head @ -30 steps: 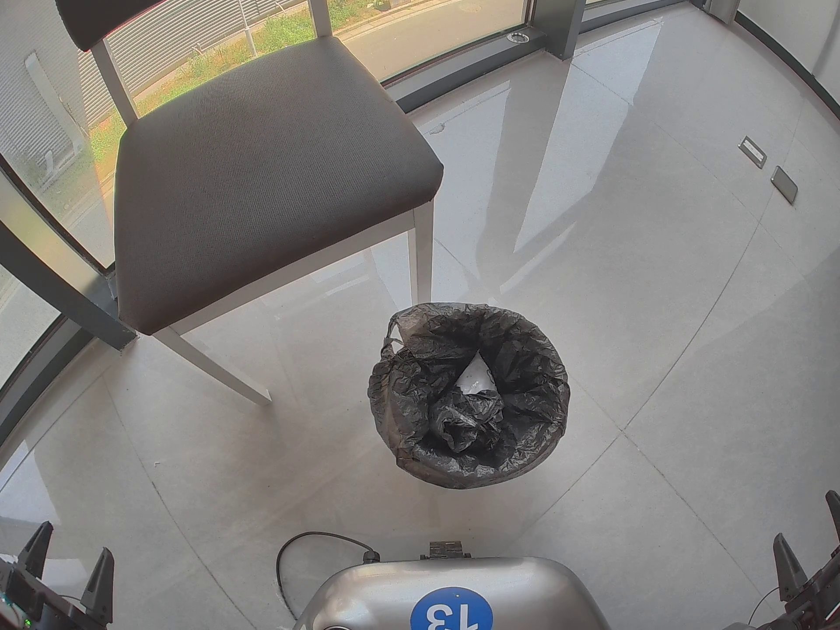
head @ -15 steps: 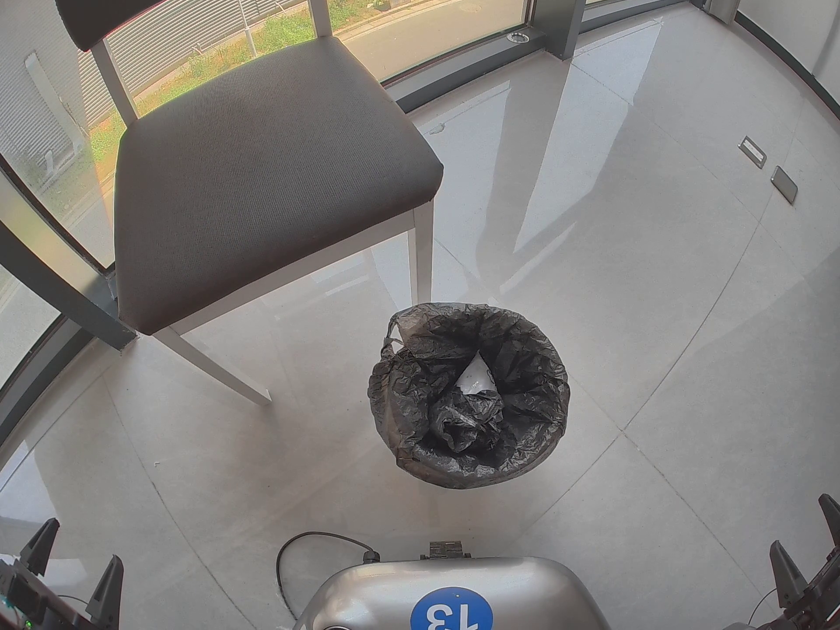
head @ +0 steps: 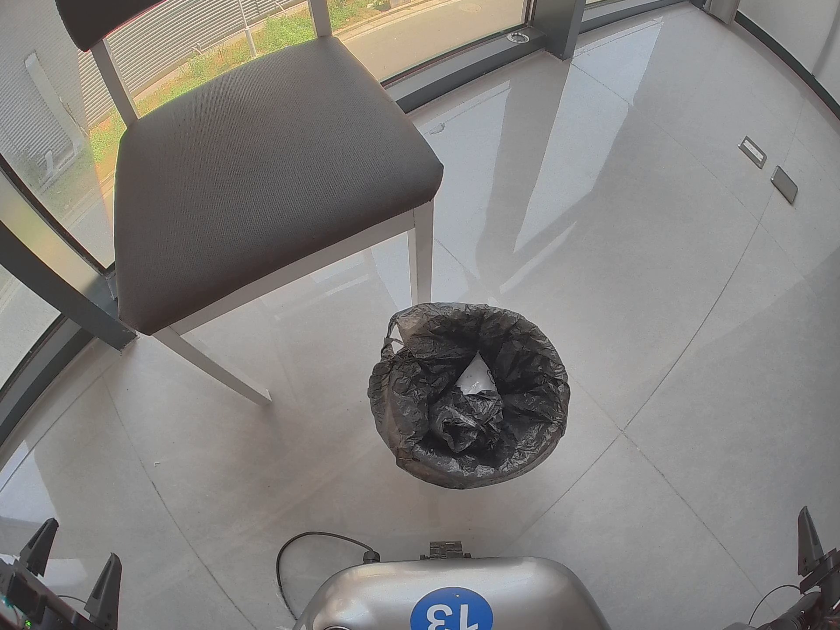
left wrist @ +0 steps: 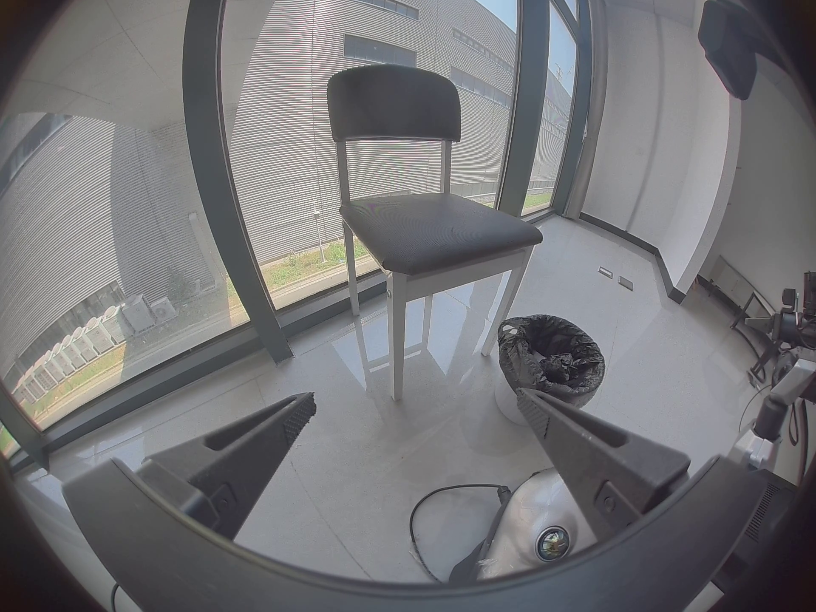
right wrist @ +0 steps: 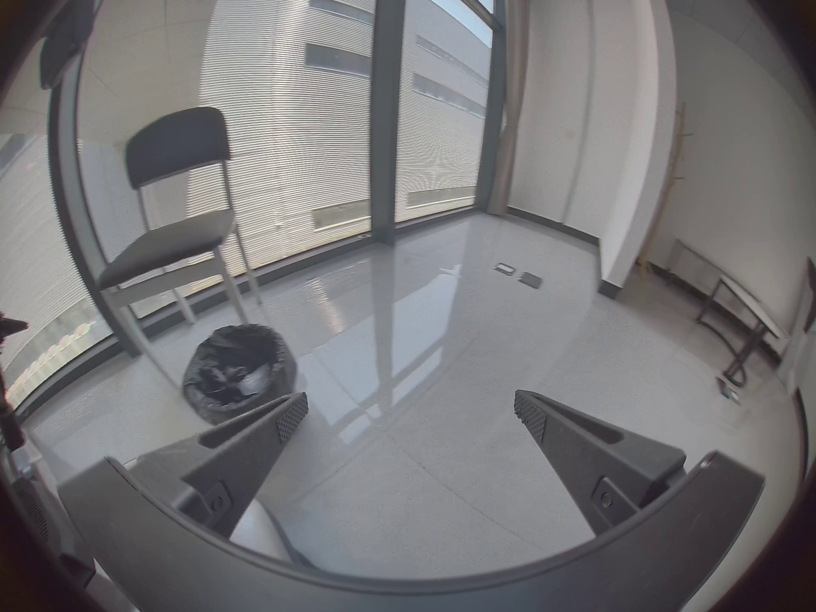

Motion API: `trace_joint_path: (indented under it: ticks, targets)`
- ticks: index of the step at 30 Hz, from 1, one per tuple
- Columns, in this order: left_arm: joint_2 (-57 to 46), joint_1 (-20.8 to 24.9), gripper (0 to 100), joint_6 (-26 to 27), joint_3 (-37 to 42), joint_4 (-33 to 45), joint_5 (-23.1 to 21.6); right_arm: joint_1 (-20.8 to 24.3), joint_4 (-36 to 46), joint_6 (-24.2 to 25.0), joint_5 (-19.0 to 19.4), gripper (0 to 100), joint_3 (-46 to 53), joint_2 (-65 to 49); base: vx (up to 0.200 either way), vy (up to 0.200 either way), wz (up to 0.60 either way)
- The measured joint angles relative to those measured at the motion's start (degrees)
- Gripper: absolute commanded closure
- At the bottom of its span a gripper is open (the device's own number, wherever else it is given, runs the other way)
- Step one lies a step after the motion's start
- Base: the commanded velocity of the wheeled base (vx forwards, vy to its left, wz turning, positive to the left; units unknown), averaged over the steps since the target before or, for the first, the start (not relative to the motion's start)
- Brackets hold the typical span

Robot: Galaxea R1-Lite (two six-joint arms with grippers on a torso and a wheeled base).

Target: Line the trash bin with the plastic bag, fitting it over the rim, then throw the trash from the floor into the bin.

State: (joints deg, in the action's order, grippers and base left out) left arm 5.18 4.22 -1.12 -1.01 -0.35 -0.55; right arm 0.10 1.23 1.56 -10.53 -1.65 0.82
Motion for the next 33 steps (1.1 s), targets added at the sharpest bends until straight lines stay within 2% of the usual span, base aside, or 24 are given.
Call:
trace_joint_path:
  ticks: [2, 4, 7, 13, 25, 33]
  targets:
    - [0.0, 0.0, 0, 0.1, 0.0, 0.0, 0.0, 0.0, -0.3, -0.5, 3.4, 0, 0.3, 0.0, 0.000, 0.000, 0.00]
    - [0.0, 0.0, 0, 0.2, 0.0, 0.0, 0.0, 0.1, -0.8, -1.2, 8.5, 0, 0.5, 0.0, 0.000, 0.000, 0.00]
    - [0.0, 0.0, 0, 0.5, 0.0, 0.1, 0.0, 0.4, -1.3, -2.0, 12.0, 0, 0.6, 0.1, 0.000, 0.000, 0.00]
    - [0.0, 0.0, 0, 0.8, 0.0, 0.1, 0.0, 0.3, -1.5, -1.5, 10.5, 0, 0.6, 0.1, 0.000, 0.000, 0.00]
    - [0.0, 0.0, 0, 0.8, 0.0, 0.2, -0.1, 0.1, -1.4, -1.4, 10.2, 0, 0.6, 0.0, 0.000, 0.000, 0.00]
    - [-1.3, -4.6, 0, 0.8, 0.0, 0.2, -0.2, 0.1, -1.4, -1.4, 10.3, 0, 0.7, 0.0, 0.000, 0.000, 0.00]
